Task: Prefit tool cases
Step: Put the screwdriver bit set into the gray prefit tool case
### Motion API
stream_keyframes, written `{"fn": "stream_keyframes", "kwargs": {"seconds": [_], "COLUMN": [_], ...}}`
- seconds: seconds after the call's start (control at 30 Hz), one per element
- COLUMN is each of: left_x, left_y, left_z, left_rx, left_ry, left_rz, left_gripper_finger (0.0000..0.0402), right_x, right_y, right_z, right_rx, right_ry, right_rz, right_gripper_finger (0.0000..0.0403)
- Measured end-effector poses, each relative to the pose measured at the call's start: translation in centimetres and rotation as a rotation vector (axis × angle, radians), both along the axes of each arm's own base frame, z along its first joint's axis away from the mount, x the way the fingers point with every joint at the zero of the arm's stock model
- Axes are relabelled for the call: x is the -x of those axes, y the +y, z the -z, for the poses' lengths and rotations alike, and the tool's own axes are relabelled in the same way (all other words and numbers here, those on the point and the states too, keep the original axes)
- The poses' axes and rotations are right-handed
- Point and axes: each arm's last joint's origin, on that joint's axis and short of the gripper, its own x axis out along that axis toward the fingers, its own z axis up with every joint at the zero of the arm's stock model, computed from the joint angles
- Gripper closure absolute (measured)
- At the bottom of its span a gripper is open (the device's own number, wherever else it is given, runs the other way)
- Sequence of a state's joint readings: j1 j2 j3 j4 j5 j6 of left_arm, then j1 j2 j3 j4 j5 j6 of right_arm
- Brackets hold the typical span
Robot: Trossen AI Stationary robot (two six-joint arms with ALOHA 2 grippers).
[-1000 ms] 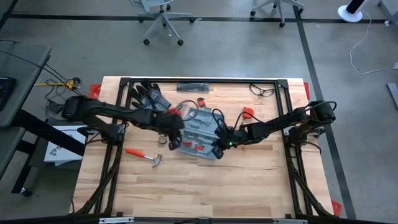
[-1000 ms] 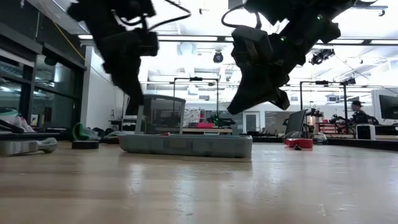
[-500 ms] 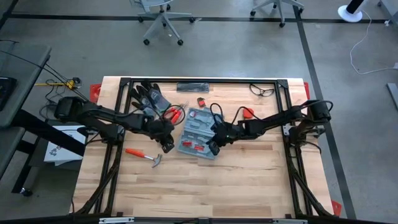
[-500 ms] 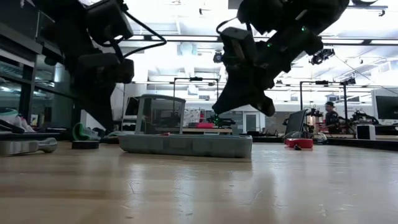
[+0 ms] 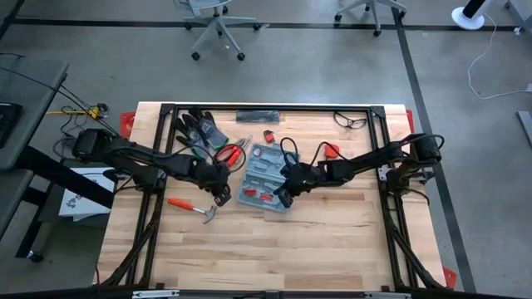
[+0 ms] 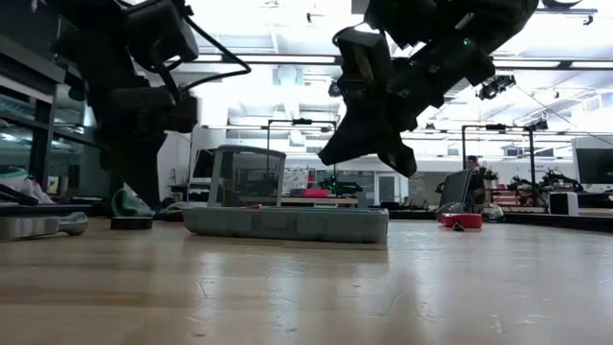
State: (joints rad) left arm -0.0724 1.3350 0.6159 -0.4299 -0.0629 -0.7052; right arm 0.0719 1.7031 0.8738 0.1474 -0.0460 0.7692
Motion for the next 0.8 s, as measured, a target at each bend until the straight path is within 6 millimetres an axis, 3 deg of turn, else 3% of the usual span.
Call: {"fn": "stream_keyframes", "kwargs": {"seconds": [0.37,0.6,0.8], "left_x": [-0.9,-1.4,-2.4], "left_y": [0.2,0.0,-0.3], "left_z": [-0.1,1.9,2.9], "left_rx": [-0.026,0.021,0.076], "left_ry": [-0.081,0.01,-0.018], "left_rz": [-0.011,-0.021,-0.001], "left_gripper_finger": [0.0401,0.0401,0.0401], "right_x": [-0.9,-1.7,-1.6], "right_y": [-2.0,-2.1,-1.7], "right_z": [1.2,1.5,1.6], "right_rx": [-0.013,-0.021,-0.04], "right_ry": [0.033,0.019,0.034], "right_rz": [0.021,0.011,-0.019], "right_gripper_finger": [0.0403,0.0403,0.0403]}}
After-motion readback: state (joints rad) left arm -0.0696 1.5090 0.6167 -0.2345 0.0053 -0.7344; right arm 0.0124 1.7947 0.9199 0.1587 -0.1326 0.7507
